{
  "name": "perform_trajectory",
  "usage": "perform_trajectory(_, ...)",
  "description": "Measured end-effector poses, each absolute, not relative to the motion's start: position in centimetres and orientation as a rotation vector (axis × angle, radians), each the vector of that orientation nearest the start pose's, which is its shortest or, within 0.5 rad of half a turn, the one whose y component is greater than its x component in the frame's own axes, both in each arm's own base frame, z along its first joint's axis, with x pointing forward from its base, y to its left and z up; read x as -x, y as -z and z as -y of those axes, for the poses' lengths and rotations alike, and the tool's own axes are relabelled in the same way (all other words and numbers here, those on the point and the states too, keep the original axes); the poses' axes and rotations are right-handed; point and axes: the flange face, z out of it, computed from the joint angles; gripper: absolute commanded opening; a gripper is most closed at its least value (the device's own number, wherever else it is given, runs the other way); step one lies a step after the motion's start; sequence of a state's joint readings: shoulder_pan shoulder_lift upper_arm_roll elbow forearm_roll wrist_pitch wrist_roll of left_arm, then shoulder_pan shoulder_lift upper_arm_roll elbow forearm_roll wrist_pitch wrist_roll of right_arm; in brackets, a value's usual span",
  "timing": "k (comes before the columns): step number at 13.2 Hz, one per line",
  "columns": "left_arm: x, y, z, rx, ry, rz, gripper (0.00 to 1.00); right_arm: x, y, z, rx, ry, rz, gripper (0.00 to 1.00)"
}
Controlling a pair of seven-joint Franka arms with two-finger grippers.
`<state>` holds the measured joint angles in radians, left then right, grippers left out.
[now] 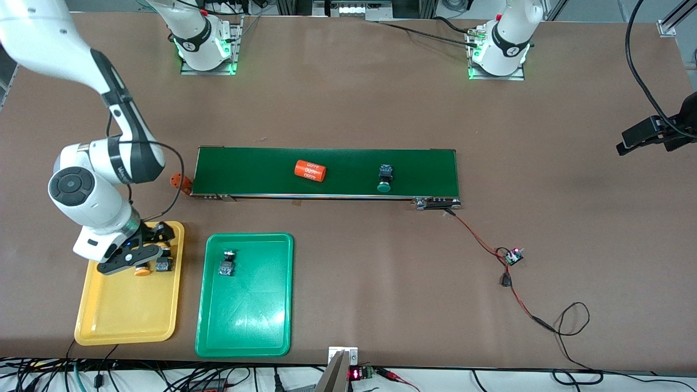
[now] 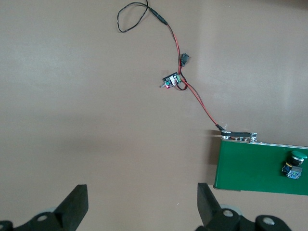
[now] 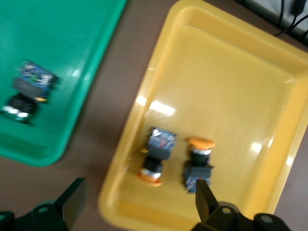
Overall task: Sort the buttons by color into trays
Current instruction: 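Raise the right gripper from the yellow tray toward the belt end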
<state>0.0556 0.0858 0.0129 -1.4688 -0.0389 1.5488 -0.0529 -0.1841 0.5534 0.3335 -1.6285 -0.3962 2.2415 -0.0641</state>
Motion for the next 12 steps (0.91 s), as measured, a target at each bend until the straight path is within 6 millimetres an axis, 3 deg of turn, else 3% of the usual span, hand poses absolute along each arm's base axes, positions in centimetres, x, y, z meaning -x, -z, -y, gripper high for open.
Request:
perform_trajectory(3, -57.8, -62.2, -3.5, 3.174, -0.009, 0.191, 1.00, -66.3, -38.2, -11.2, 3.219, 0.051, 0.434, 1.00)
perform_trajectory(5, -57.8, -62.2, -3.5, 3.174, -0.008, 0.191, 1.00, -64.4, -41.6, -13.1, 3.232, -0.007, 0.340, 1.00)
perform_trajectory(8, -57.8, -62.2, -3.5, 3.174, -0.006, 0.191, 1.00, -61.8, -45.8, -13.6, 3.252, -0.064, 0.274, 1.00)
perform_trajectory(12, -57.9, -62.2, -3.5, 3.174, -0.002, 0.191, 1.00, -57.8, -49.8, -13.5, 3.285, -0.091, 0.250, 1.00)
